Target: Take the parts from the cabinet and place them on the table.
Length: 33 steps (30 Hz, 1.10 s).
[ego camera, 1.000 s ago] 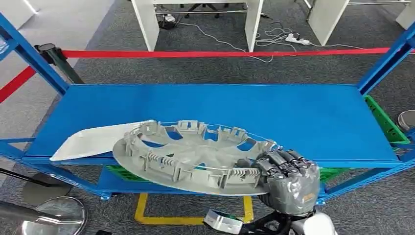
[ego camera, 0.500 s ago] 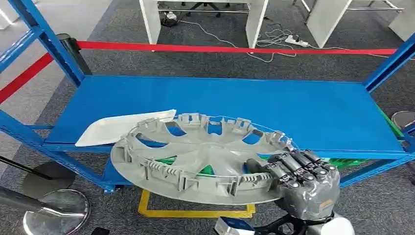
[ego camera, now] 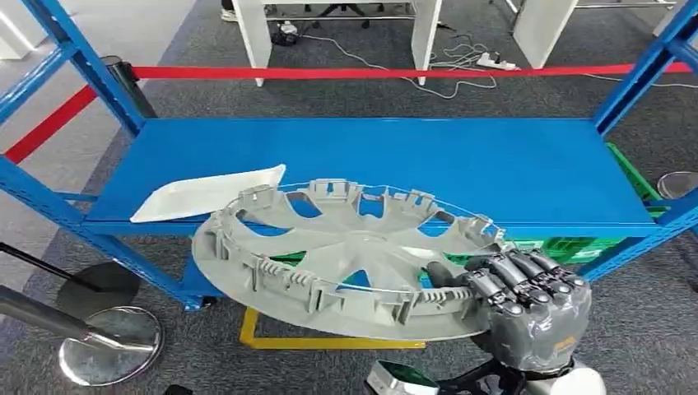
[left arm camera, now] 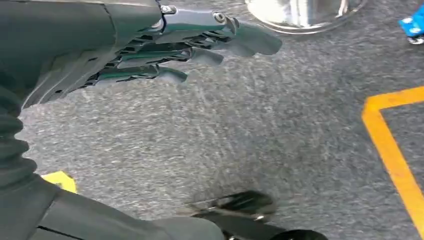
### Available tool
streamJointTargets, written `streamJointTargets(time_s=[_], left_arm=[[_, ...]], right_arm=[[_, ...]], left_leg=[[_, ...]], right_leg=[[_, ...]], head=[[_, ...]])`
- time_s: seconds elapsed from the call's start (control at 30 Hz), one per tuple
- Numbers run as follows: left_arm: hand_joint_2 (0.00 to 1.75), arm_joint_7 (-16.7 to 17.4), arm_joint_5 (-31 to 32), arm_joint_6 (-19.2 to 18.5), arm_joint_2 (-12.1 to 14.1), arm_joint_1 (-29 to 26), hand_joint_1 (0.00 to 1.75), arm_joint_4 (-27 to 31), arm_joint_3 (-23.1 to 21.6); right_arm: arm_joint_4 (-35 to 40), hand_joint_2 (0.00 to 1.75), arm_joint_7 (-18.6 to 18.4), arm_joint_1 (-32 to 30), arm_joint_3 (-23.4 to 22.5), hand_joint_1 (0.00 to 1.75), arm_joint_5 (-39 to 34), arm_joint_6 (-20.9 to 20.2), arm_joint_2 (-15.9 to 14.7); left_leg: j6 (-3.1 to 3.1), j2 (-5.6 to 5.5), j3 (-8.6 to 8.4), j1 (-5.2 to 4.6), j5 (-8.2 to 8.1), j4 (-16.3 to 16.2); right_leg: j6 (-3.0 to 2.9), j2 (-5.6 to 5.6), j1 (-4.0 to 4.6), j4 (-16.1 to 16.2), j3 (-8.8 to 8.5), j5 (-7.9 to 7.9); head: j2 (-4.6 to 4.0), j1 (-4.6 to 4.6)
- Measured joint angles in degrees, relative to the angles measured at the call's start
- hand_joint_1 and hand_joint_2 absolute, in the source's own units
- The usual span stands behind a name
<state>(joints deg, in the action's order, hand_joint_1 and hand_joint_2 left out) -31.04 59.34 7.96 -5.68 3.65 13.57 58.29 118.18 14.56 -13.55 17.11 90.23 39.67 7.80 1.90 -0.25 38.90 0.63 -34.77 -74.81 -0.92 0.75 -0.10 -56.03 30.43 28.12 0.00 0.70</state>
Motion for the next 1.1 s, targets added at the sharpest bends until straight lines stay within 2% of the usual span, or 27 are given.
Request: streamJointTargets(time_s=[0.03, 0.1, 0.13, 0.17, 0.27, 0.3, 0.33, 0.37, 0.43, 0.47, 0.5, 0.53, 0.57, 0.6, 0.63, 0.67, 0.7, 0.8, 0.83, 0.87, 0.9, 0.93, 0.97, 1.0, 1.03, 1.07, 1.1], left_arm=[[1.75, 0.0, 0.1, 0.0, 0.0, 0.0, 0.00, 0.0, 0.0], [1.75, -0.1, 0.3, 0.0, 0.2, 0.0, 0.00, 0.0, 0.0], [1.75, -0.1, 0.5, 0.0, 0.1, 0.1, 0.00, 0.0, 0.0], [1.75, -0.2, 0.7, 0.0, 0.1, 0.2, 0.00, 0.0, 0.0], [1.75, -0.7, 1.4, 0.0, 0.1, 0.4, 0.00, 0.0, 0.0], [1.75, -0.7, 1.8, 0.0, 0.0, 0.3, 0.00, 0.0, 0.0], [1.75, -0.7, 2.0, 0.0, -0.1, 0.3, 0.00, 0.0, 0.0], [1.75, -0.7, 2.4, 0.2, 0.0, 0.3, 0.00, 0.0, 0.0], [1.75, -0.8, 3.1, 0.4, -0.1, 0.4, 0.00, 0.0, -0.1], [1.75, -0.8, 3.3, 0.5, -0.1, 0.4, 0.00, 0.0, -0.1], [1.75, -0.8, 3.5, 0.5, -0.2, 0.3, 0.00, 0.0, -0.1], [1.75, -0.8, 3.6, 0.6, -0.2, 0.3, 0.00, 0.0, -0.1], [1.75, -0.8, 3.6, 0.6, -0.3, 0.3, 0.00, 0.0, -0.1], [1.75, -0.8, 3.6, 0.6, -0.4, 0.4, 0.00, 0.0, -0.1], [1.75, -0.8, 3.6, 0.6, -0.5, 0.4, 0.00, 0.0, -0.1], [1.75, -0.8, 3.6, 0.6, -0.6, 0.4, 0.00, 0.0, -0.2], [1.75, -0.8, 3.6, 0.7, -0.7, 0.4, 0.00, 0.0, -0.2], [1.75, -0.8, 4.1, 0.7, -0.7, 0.3, 0.00, 0.0, -0.2], [1.75, -0.9, 4.4, 0.9, -0.6, 0.2, 0.00, 0.0, -0.2], [1.75, -1.0, 4.8, 0.9, -0.6, 0.0, 0.00, 0.0, -0.3], [1.75, -1.1, 5.0, 1.0, -0.6, -0.1, 0.00, -0.1, -0.3], [1.75, -1.1, 5.4, 1.1, -0.7, -0.1, 0.00, -0.1, -0.4], [1.75, -1.2, 5.7, 1.2, -0.8, -0.1, 0.00, -0.1, -0.6], [1.75, -1.2, 6.3, 1.4, -0.9, -0.2, 0.00, -0.1, -0.8], [1.75, -1.2, 6.7, 1.6, -0.9, -0.2, 0.00, -0.1, -1.0], [1.75, -1.2, 7.1, 1.7, -1.0, -0.3, 0.00, -0.1, -1.2], [1.75, -1.1, 7.5, 1.9, -1.0, -0.4, 0.00, -0.1, -1.6]], right_arm=[[0.0, 1.75, 0.0, -0.1, 0.0, 1.75, 0.0, 0.0, 0.0], [0.2, 1.75, 0.0, -0.3, 0.0, 1.75, 0.0, 0.0, 0.0], [0.5, 1.75, 0.1, -0.4, -0.1, 1.75, 0.0, 0.0, 0.0], [0.9, 1.75, 0.2, -0.4, -0.2, 1.75, 0.0, 0.0, 0.0], [2.1, 1.75, 1.0, -0.7, -0.8, 1.75, 0.0, 0.0, 0.4], [2.6, 1.75, 1.4, -1.0, -1.3, 1.75, 0.0, 0.0, 0.6], [3.1, 1.75, 1.6, -1.3, -1.8, 1.75, 0.0, 0.0, 0.8], [3.7, 1.75, 1.8, -1.7, -2.3, 1.75, 0.0, 0.0, 1.0], [4.6, 1.75, 2.4, -2.1, -3.3, 1.75, 0.0, 0.0, 1.5], [5.0, 1.75, 2.4, -2.3, -3.8, 1.75, 0.0, 0.0, 1.7], [5.4, 1.75, 2.4, -2.6, -4.1, 1.75, 0.0, 0.0, 1.9], [5.6, 1.75, 2.4, -2.8, -4.4, 1.75, -0.1, 0.0, 2.0], [5.9, 1.75, 2.4, -2.8, -4.7, 1.75, 0.0, 0.0, 2.2], [6.1, 1.75, 2.4, -2.8, -4.9, 1.75, 0.0, 0.0, 2.4], [6.4, 1.75, 2.4, -2.8, -5.1, 1.75, 0.0, 0.0, 2.5], [6.8, 1.75, 2.4, -2.8, -5.2, 1.75, 0.0, 0.0, 2.7], [7.1, 1.75, 2.5, -2.8, -5.4, 1.75, 0.0, 0.0, 2.9], [7.7, 1.75, 2.7, -3.3, -5.7, 1.75, 0.0, 0.0, 3.4], [7.9, 1.75, 3.2, -3.4, -6.0, 1.75, 0.0, 0.0, 3.6], [8.0, 1.75, 3.5, -3.8, -6.3, 1.75, 0.0, 0.0, 4.0], [8.3, 1.75, 3.5, -4.2, -6.7, 1.75, 0.0, 0.0, 4.2], [8.6, 1.75, 3.5, -4.7, -6.9, 1.75, 0.0, 0.0, 4.4], [8.8, 1.75, 3.7, -5.0, -7.3, 1.75, 0.0, 0.0, 4.6], [9.1, 1.75, 4.2, -5.4, -7.7, 1.75, 0.0, 0.0, 4.8], [9.4, 1.75, 4.5, -5.8, -8.1, 1.75, 0.0, 0.0, 5.1], [9.7, 1.75, 4.6, -6.3, -8.4, 1.75, 0.0, 0.0, 5.3], [10.1, 1.75, 4.6, -6.8, -8.7, 1.75, 0.0, 0.0, 5.5]], left_leg=[[0.19, 0.01, -1.42, 0.18, 2.28, 0.9], [0.48, 0.03, -7.02, 0.53, 5.83, 8.7], [0.60, 0.02, -10.01, 0.71, 4.95, 13.5], [0.29, -0.21, -11.55, 0.30, 3.96, 16.4], [-1.06, -0.28, -10.55, 0.16, 3.59, 16.7], [-2.09, -0.08, -9.83, 0.50, 4.30, 17.2], [-2.74, 0.12, -9.29, 0.45, 4.85, 17.1], [-3.33, 0.13, -8.53, 0.37, 5.52, 17.1], [-3.60, 0.15, -6.97, 0.02, 6.77, 17.0], [-3.64, 0.15, -6.16, -0.17, 7.38, 17.0], [-3.69, 0.19, -5.35, -0.38, 8.01, 16.9], [-3.75, 0.23, -4.55, -0.60, 8.64, 16.9], [-3.74, 0.23, -3.82, -0.85, 9.29, 16.9], [-3.72, 0.20, -3.14, -1.09, 9.93, 16.9], [-3.71, 0.13, -2.85, -1.03, 10.44, 16.9], [-3.39, 0.02, -2.63, -1.42, 10.84, 16.8], [-3.13, 0.11, -2.52, -1.40, 11.45, 16.8], [-2.04, 0.08, -2.10, -1.14, 13.33, 17.4], [-1.79, 0.01, -1.78, -0.91, 11.71, 16.9], [-1.33, 0.06, -1.34, -0.85, 8.28, 15.2], [-0.93, 0.08, -0.59, -0.60, 4.02, 11.5], [-0.62, 0.08, 0.24, -0.42, 0.91, 7.2], [-0.31, 0.08, 0.91, -0.26, -0.96, 2.9], [-0.09, 0.09, 0.91, -0.10, -0.70, 0.2], [0.10, 0.10, 0.07, 0.04, 1.16, -0.1], [0.22, 0.10, -1.73, 0.16, 3.34, 1.4], [0.29, 0.10, -4.88, 0.28, 5.34, 5.4]], right_leg=[[0.22, 0.03, -0.11, -0.4, 0.89, -0.37], [0.77, 0.03, -0.44, -1.3, 2.43, -0.85], [1.01, 0.05, -0.42, -1.9, 3.02, -0.99], [1.36, 0.03, -0.19, -2.5, 3.64, -1.20], [2.47, 0.05, -0.16, -2.6, 4.77, -2.70], [2.87, -0.06, -0.19, -2.7, 5.26, -2.75], [3.10, -0.34, -0.35, -3.7, 5.88, -0.71], [3.22, -0.42, -0.42, -6.3, 7.17, 2.84], [3.44, -0.50, -0.45, -14.9, 9.15, 8.81], [3.43, -0.51, -0.43, -18.5, 9.72, 9.95], [3.31, -0.53, -0.41, -20.3, 9.43, 9.27], [3.05, -0.53, -0.39, -19.7, 8.06, 7.17], [2.67, -0.54, -0.30, -17.0, 5.64, 4.58], [2.04, -0.56, -0.11, -12.4, 2.17, 2.72], [1.23, -0.64, 0.25, -7.0, -1.84, 2.83], [0.65, -0.52, 0.72, -1.1, -5.92, 4.97], [0.99, -0.53, 0.51, 1.8, -7.75, 5.75], [0.66, -0.62, 0.86, 1.9, -5.92, 4.34], [0.46, -0.13, 0.43, 2.2, -5.52, 3.51], [-0.21, -0.21, 0.39, 2.2, -4.78, 2.85], [-0.29, -0.14, 0.39, 2.0, -3.90, 2.17], [-0.30, -0.05, 0.39, 1.9, -3.04, 1.53], [-0.27, 0.05, 0.38, 1.6, -2.57, 0.86], [-0.19, 0.11, 0.35, 1.1, -1.25, 0.23], [-0.09, 0.13, 0.29, 0.6, -0.07, -0.26], [0.10, 0.14, 0.18, 0.1, 1.08, -0.64], [0.39, 0.14, 0.03, -0.7, 2.24, -0.93]], head=[[0.00, 0.02], [0.00, -0.02], [0.00, 0.06], [0.00, 0.02], [0.00, -0.07], [0.00, -0.09], [0.00, 0.00], [0.00, -0.28], [0.00, -0.31], [0.00, -0.26], [0.00, -0.31], [0.00, -0.31], [0.00, -0.28], [0.00, -0.28], [0.00, -0.22], [0.00, -0.33], [0.00, -0.26], [0.00, -0.33], [0.00, -0.40], [0.00, -0.22], [0.00, 0.06], [0.00, -0.04], [0.00, -0.07], [0.00, 0.00], [0.00, -0.02], [0.00, -0.02], [0.00, 0.00]])
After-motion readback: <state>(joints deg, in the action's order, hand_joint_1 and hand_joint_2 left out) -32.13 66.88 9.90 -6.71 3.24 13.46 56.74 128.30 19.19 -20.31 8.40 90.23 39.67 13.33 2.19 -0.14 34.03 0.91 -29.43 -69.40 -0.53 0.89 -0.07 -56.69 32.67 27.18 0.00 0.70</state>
